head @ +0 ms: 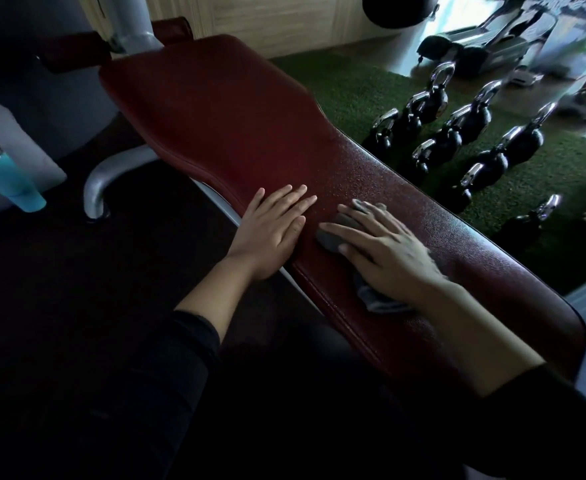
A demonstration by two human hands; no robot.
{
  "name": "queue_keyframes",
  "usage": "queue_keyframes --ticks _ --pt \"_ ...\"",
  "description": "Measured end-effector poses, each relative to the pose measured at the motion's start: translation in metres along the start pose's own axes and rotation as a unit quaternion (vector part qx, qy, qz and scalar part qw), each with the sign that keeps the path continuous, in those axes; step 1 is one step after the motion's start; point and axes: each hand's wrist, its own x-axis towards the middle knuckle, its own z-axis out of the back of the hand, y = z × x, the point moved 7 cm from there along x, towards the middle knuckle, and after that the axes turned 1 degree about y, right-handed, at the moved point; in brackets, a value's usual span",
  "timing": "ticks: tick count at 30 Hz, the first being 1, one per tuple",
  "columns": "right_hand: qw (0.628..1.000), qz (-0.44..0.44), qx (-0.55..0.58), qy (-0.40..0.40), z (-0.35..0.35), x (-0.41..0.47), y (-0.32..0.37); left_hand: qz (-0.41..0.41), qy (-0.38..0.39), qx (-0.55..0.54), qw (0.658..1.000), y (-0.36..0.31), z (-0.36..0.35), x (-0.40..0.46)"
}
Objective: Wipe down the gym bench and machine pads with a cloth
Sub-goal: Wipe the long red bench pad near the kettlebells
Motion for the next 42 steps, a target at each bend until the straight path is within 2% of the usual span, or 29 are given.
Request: queue_keyframes --ticks 2,4,8,13,16,18,21,24,29,32,37,40,42 --pt "1.0 0.012 0.004 -0.005 -0.004 0.002 0.026 -0.003 0.0 0.0 1.0 0.001 0.0 0.0" --pt "0.998 0.065 0.013 0.011 -0.007 -0.014 0.045 -0.001 0.0 0.004 1.0 0.001 0.0 0.001" --pt "0.983 0.17 0.051 0.053 0.004 -0.051 0.036 0.011 0.004 0.003 1.0 -0.001 0.001 0.0" --pt "0.996 0.066 0.044 0.028 0.011 -0.022 -0.029 0.008 0.003 -0.009 1.0 -0.002 0.003 -0.001" --pt "0.999 0.022 0.016 0.027 0.002 0.012 -0.018 0.003 0.002 -0.022 1.0 -0.002 0.004 0.0" --pt "0.999 0.023 0.006 0.024 -0.004 0.021 0.007 0.002 0.004 -0.029 1.0 0.0 0.004 0.001" --pt "0.996 0.078 0.015 0.033 -0.009 0.001 0.046 0.002 0.011 -0.032 0.999 0.003 0.004 0.003" --pt "0.981 0.179 0.023 0.077 -0.008 -0.037 0.069 0.017 0.016 -0.026 0.999 0.003 0.003 0.003" --pt "0.955 0.259 0.095 0.106 0.008 -0.063 0.056 0.035 0.027 -0.015 0.999 -0.002 0.004 0.0" --pt "0.96 0.238 0.134 0.056 0.017 -0.054 0.031 0.044 0.029 -0.006 0.999 -0.005 0.005 0.0" --pt "0.981 0.118 0.142 -0.053 0.025 -0.012 -0.029 0.087 0.025 0.036 0.995 -0.014 0.011 0.006" --pt "0.981 0.078 0.165 -0.069 0.023 0.019 -0.042 0.115 0.032 0.097 0.988 -0.017 0.011 0.018" --pt "0.984 0.068 0.155 -0.052 0.014 0.041 -0.044 0.138 0.04 0.11 0.983 -0.014 0.009 0.027"
